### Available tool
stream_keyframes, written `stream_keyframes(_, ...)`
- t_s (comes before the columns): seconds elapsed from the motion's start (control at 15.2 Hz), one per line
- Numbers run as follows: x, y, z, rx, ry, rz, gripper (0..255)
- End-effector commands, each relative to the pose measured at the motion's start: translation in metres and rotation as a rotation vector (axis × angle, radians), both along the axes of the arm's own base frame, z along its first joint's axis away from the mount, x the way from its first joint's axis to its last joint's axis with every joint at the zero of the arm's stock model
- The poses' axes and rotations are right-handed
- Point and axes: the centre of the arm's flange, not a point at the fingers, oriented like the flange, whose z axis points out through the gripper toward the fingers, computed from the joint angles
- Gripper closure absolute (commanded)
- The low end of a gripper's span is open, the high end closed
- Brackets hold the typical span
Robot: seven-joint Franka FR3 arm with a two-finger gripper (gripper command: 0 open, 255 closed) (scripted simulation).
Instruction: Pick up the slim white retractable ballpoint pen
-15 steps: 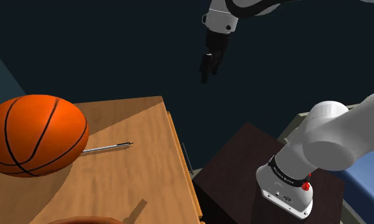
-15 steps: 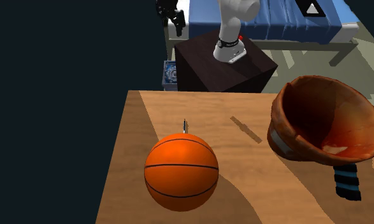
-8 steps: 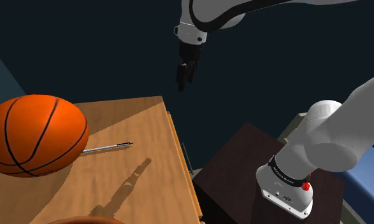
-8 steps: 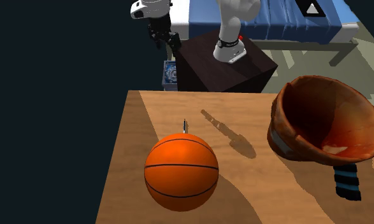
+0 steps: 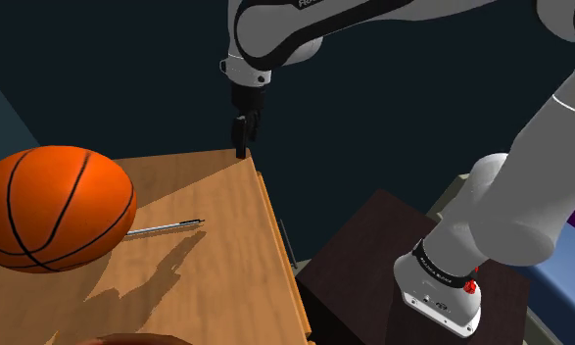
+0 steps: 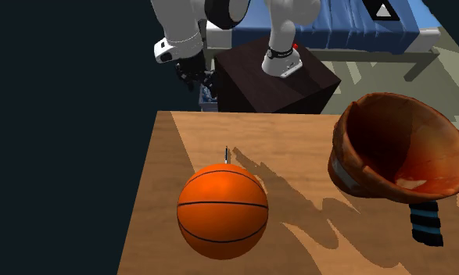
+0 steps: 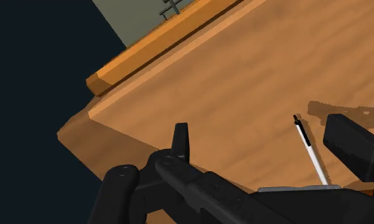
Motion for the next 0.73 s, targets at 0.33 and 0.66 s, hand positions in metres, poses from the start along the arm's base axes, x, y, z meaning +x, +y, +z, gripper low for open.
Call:
stream_keyframes(0.33, 0.038, 0.076, -0.038, 0.044, 0.009, 0.156, 0)
stream_keyframes(0.66, 0.057, 0.134, -0.062, 0.075, 0.016, 0.267, 0)
